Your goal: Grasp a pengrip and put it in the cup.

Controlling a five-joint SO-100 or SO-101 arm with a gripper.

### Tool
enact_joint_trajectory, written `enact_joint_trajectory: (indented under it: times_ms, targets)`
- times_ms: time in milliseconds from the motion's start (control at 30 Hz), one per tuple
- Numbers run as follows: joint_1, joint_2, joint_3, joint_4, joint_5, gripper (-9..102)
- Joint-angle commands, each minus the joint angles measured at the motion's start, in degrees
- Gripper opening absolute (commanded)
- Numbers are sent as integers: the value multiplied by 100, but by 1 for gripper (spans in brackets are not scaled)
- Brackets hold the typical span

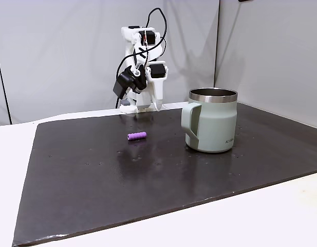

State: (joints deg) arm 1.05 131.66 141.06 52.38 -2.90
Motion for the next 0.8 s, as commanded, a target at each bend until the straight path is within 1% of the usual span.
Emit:
enact_joint_trajectory:
  times_ms: [0, 233, 533, 767]
  targets:
    - [167, -642, -800, -158, 35, 0]
    - [448, -1784, -1521, -185, -9, 0]
    - [817, -2663, -2241, -229, -334, 1]
    - [940, -2971, -2681, -220, -624, 7]
